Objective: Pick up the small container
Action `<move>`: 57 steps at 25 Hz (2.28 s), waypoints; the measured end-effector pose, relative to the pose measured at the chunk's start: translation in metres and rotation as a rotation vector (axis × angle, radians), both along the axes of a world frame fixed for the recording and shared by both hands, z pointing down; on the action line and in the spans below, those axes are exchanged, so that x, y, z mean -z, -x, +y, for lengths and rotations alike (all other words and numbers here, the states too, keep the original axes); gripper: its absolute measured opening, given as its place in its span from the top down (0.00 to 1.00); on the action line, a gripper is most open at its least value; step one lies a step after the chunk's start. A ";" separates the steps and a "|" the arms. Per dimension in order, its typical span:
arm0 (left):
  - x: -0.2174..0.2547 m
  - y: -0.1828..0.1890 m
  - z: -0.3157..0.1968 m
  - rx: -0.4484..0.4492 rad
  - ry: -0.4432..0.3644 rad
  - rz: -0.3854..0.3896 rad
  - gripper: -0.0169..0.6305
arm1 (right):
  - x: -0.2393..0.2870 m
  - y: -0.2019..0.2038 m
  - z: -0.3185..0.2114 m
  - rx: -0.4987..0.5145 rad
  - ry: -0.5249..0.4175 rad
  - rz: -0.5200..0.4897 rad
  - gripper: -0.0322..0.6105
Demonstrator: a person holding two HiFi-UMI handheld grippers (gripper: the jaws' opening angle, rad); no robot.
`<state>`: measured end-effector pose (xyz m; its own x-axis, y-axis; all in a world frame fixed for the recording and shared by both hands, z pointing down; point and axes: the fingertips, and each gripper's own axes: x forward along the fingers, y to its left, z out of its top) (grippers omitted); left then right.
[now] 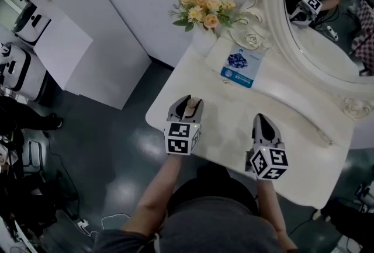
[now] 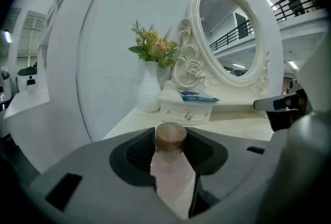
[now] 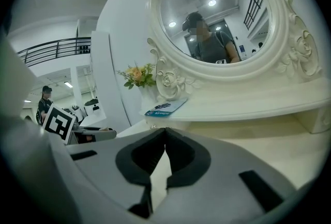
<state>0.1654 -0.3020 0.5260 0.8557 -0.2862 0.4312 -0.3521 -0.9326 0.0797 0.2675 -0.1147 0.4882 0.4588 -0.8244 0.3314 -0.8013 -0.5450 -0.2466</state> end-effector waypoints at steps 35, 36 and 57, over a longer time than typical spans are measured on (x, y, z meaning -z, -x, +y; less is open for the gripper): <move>0.061 0.013 -0.002 0.038 -0.105 0.047 0.77 | 0.008 -0.003 -0.001 0.026 -0.027 0.017 0.94; 0.066 0.014 -0.002 0.040 -0.107 0.057 0.77 | 0.010 -0.003 -0.001 0.028 -0.028 0.021 0.94; 0.150 0.037 0.009 0.013 -0.195 0.168 0.77 | 0.026 0.020 -0.015 0.107 -0.042 0.081 0.94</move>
